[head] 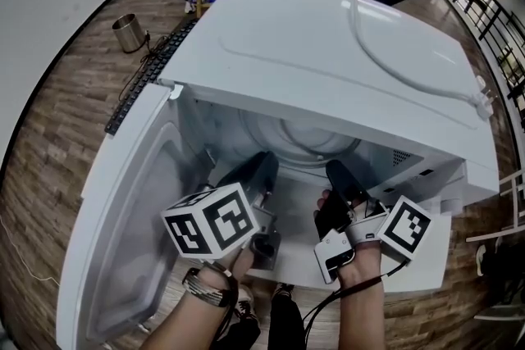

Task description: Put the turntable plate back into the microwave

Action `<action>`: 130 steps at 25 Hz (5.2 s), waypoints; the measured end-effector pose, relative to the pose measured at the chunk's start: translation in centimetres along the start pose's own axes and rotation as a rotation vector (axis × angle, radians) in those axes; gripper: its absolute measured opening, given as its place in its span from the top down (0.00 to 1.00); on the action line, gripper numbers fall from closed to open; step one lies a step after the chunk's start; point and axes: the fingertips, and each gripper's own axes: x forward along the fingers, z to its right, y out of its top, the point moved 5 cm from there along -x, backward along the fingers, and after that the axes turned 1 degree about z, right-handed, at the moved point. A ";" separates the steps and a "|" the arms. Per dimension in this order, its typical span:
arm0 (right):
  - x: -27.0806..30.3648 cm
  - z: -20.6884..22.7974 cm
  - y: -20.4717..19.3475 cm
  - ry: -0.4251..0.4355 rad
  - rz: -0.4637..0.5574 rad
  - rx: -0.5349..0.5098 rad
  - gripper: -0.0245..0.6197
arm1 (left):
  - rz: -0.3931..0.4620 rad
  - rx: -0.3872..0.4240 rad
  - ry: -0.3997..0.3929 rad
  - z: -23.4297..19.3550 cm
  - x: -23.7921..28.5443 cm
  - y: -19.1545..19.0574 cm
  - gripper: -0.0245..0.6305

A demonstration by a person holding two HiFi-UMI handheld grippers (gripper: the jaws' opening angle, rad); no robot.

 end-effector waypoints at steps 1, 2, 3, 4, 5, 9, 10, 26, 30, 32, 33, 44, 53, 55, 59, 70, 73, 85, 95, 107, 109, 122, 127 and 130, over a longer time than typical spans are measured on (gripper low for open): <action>0.0 0.1 0.1 -0.001 0.001 0.000 0.84 | -0.001 -0.002 -0.001 0.0 0.0 0.0 0.88; 0.1 0.2 0.0 -0.001 0.000 0.000 0.84 | 0.000 -0.004 -0.002 0.0 0.0 0.0 0.88; 0.2 0.2 -0.1 -0.001 -0.004 0.001 0.84 | 0.000 -0.007 -0.002 0.0 -0.1 0.0 0.88; 0.3 0.3 -0.2 -0.001 -0.008 0.002 0.84 | 0.000 -0.008 -0.002 0.0 -0.1 0.0 0.88; 0.3 0.4 -0.3 -0.002 -0.012 0.004 0.84 | -0.002 -0.009 -0.004 0.0 -0.1 -0.1 0.87; 0.4 0.4 -0.6 -0.010 -0.019 -0.006 0.84 | -0.009 0.005 -0.012 0.2 -0.2 -0.2 0.86; 0.4 0.3 -0.6 -0.015 -0.022 -0.028 0.84 | -0.009 0.020 -0.013 0.4 -0.3 -0.2 0.86; -1.6 -2.5 -0.6 -0.090 -0.003 -0.254 0.96 | -0.026 0.204 -0.053 3.1 -1.8 -0.2 0.96; -3.0 -3.7 0.0 -0.086 0.014 -0.249 0.96 | -0.052 0.267 -0.085 5.0 -2.2 -0.3 0.96; -3.6 -4.6 0.3 -0.082 0.027 -0.268 0.96 | -0.063 0.298 -0.100 5.9 -2.4 -0.3 0.96; -3.8 -5.1 0.5 -0.072 0.031 -0.277 0.96 | -0.063 0.319 -0.108 6.4 -2.4 -0.2 0.96; -6.8 -9.8 1.1 -0.032 0.089 -0.529 0.96 | -0.008 0.697 -0.112 9.7 -4.9 1.3 0.96; -10.2 -16.6 3.3 -0.078 0.189 -0.909 0.96 | 0.071 0.806 -0.155 14.1 -7.9 4.3 0.96; -11.0 -17.8 3.6 -0.080 0.210 -0.963 0.96 | 0.101 0.839 -0.172 15.5 -8.9 4.8 0.96; -12.2 -19.5 4.0 -0.077 0.233 -1.027 0.96 | 0.178 0.893 -0.212 18.3 -10.8 6.5 0.96; -14.9 -22.6 5.3 -0.074 0.311 -1.208 0.96 | 0.298 0.965 -0.222 22.6 -14.2 9.1 0.96; -14.9 -23.2 6.3 -0.066 0.326 -1.210 0.96 | 0.297 0.953 -0.212 23.6 -14.1 9.3 0.96; -14.4 -27.0 8.3 0.057 0.361 -1.315 0.96 | 0.411 1.064 -0.285 28.0 -12.6 10.9 0.96; -14.6 -26.4 9.3 -0.011 0.374 -1.255 0.96 | 0.377 1.049 -0.278 27.1 -12.1 11.1 0.96; -13.4 -26.6 5.7 -0.026 0.344 -1.234 0.96 | 0.293 0.997 -0.257 23.6 -13.9 11.2 0.96; -13.3 -26.7 5.1 -0.037 0.340 -1.229 0.96 | 0.289 1.002 -0.259 23.1 -14.4 11.2 0.96; -14.0 -25.9 1.7 -0.120 0.332 -1.184 0.96 | 0.239 0.995 -0.314 21.1 -16.2 10.0 0.96; -14.9 -25.4 1.7 -0.135 0.334 -1.171 0.96 | 0.222 0.931 -0.357 21.9 -16.7 8.3 0.96; -15.7 -25.3 1.3 -0.139 0.319 -1.171 0.96 | 0.219 0.914 -0.363 22.5 -16.9 7.2 0.96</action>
